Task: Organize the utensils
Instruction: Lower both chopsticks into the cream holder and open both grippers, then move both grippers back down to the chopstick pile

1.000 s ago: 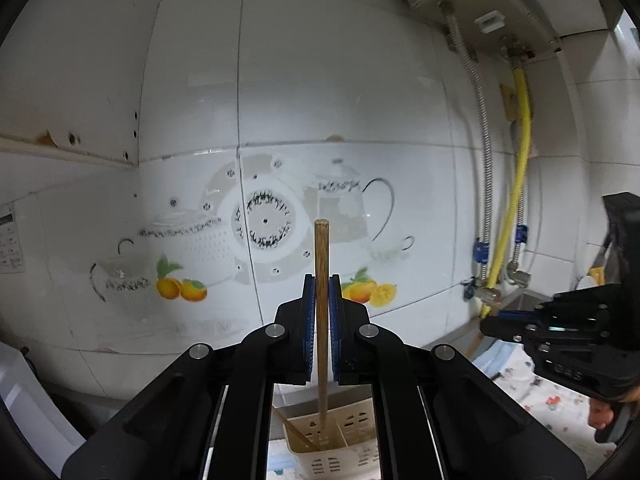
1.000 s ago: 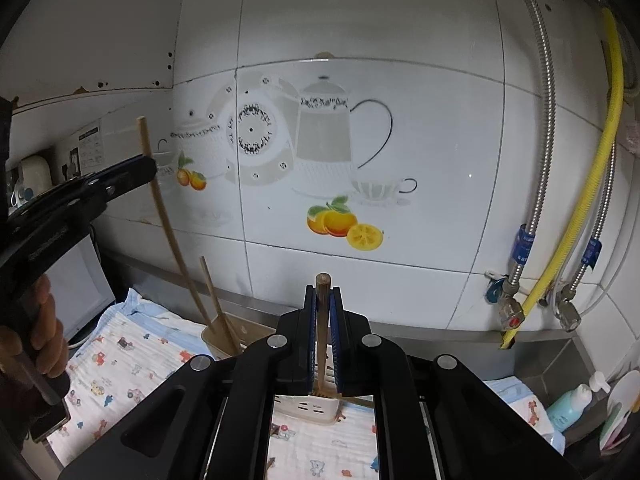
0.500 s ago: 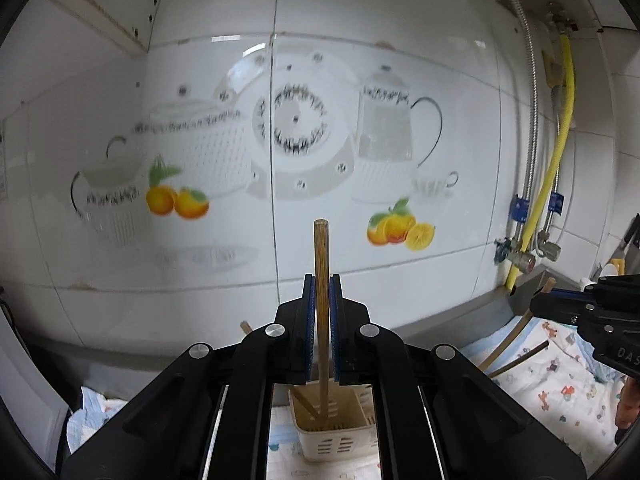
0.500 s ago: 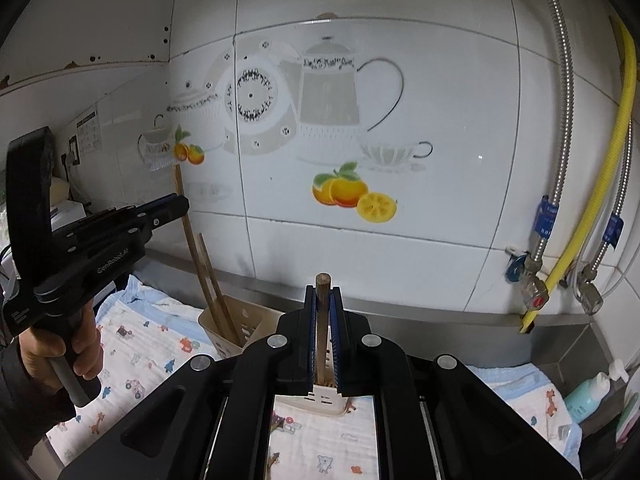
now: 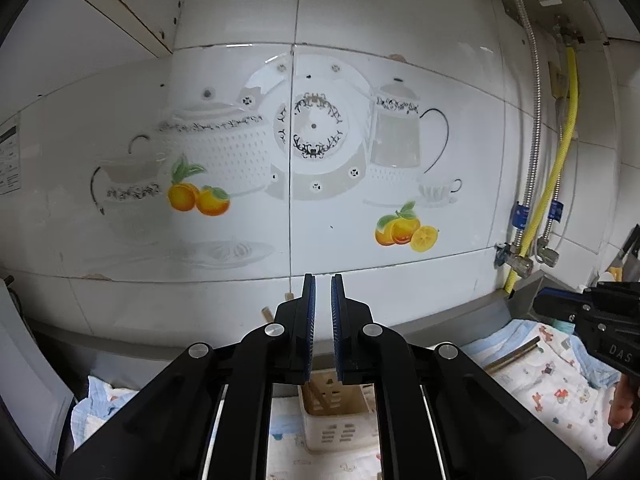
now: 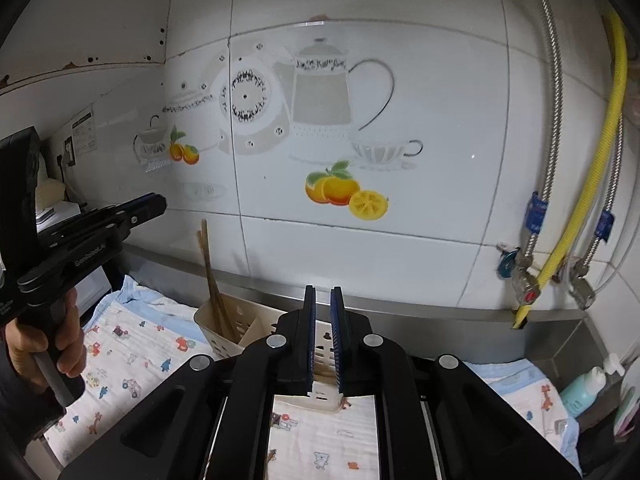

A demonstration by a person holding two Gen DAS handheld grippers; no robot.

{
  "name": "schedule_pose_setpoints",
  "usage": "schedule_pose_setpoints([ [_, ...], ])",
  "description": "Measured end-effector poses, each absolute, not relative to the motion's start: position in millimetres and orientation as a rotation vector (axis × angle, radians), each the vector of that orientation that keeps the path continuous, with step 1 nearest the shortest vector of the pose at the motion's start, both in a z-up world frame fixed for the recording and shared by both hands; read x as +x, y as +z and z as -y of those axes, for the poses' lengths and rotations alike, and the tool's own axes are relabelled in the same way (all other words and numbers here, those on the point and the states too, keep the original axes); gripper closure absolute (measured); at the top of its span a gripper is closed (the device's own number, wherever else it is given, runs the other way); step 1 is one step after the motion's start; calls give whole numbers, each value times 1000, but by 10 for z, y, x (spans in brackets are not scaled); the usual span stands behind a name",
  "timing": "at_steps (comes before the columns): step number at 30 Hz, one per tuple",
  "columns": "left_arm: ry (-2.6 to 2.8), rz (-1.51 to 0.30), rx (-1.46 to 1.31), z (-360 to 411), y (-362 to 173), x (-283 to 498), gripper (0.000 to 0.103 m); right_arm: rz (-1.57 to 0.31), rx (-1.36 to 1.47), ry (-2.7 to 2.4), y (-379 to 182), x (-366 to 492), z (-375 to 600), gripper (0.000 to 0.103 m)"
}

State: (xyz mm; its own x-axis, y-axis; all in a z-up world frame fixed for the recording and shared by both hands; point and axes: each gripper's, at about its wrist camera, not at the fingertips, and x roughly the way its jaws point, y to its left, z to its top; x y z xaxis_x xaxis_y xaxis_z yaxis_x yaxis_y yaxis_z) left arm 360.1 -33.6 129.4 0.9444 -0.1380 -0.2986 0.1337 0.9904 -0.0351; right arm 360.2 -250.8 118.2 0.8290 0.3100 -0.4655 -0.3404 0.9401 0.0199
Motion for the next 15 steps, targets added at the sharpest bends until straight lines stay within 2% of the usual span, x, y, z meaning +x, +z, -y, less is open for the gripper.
schedule_pose_setpoints([
  [8,-146,-353,-37,188,1190,3101,93,-459,-59,345,1195,3086,2625,82],
  [9,-146,-360,-38,174,1157,3031,88,-459,-54,345,1170,3026,2637,79],
  [12,-148,-387,-47,130,1016,2803,73,-470,-40,347,1043,2801,2675,77],
  [14,-158,-409,-43,116,896,2660,72,-490,-31,352,913,2639,2692,75],
  [15,-161,-424,-42,111,825,2586,72,-495,-31,350,862,2581,2691,70],
])
